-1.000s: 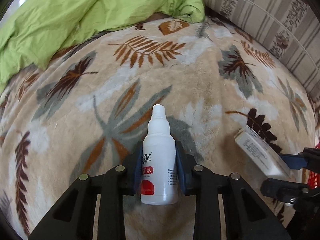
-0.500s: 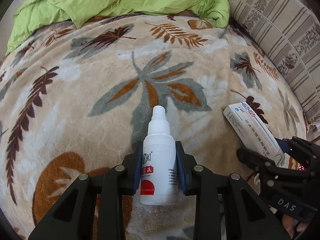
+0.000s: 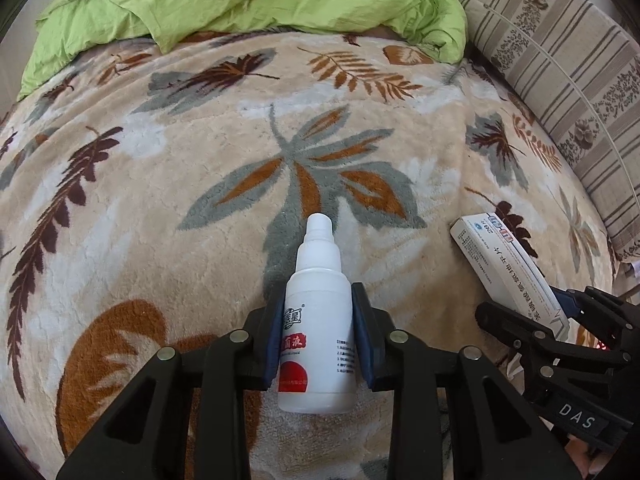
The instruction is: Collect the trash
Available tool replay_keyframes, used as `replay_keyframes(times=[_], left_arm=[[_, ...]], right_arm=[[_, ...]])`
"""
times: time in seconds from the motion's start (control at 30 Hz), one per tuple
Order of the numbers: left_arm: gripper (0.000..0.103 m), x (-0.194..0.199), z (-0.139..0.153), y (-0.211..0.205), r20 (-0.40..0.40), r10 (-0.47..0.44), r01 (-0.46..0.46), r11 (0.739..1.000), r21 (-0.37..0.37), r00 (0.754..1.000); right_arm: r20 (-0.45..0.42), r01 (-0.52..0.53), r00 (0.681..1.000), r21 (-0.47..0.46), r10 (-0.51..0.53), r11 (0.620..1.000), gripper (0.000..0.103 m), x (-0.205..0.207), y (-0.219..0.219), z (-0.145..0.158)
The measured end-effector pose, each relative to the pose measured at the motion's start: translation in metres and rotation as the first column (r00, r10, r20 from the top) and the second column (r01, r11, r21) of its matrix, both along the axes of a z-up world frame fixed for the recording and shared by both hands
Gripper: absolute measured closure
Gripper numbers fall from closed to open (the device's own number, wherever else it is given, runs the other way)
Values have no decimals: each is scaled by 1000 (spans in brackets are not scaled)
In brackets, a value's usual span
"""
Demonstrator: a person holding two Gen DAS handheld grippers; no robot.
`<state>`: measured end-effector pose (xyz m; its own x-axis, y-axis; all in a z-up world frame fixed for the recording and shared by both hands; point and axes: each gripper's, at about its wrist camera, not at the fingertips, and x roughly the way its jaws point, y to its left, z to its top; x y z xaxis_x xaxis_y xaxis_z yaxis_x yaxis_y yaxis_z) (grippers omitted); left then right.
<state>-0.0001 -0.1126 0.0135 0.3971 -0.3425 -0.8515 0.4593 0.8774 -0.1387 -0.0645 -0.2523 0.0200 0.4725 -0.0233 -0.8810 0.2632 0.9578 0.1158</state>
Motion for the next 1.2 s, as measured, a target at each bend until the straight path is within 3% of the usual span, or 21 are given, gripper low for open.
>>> replay_keyframes(times=[0.13, 0.27, 0.47, 0.53, 0.6, 0.73, 1.2], left_arm=[[75, -14, 7, 8, 31, 38, -38, 999, -7, 999], [75, -28, 25, 32, 86, 124, -124, 992, -1, 989], [74, -63, 47, 75, 234, 259, -270, 963, 15, 937], [74, -67, 45, 82, 266, 300, -317, 948, 21, 916], [74, -66, 43, 87, 268, 319, -337, 941, 27, 909], [74, -62, 41, 92, 284, 328, -351, 936, 33, 901], [74, -58, 37, 91, 282, 333, -360, 932, 49, 900]], right_arm=[[49, 26, 998, 28, -28, 999, 50, -7, -6, 8], [120, 28, 992, -15, -26, 999, 50, -13, -1, 22], [260, -23, 964, -147, 61, 989, 50, -25, 33, 48], [278, -49, 956, -157, 91, 986, 50, -26, 47, 51], [295, -70, 948, -169, 118, 983, 50, -28, 59, 53], [293, -104, 943, -186, 156, 977, 50, -26, 69, 52], [257, -74, 961, -115, 102, 991, 49, -20, 52, 43]])
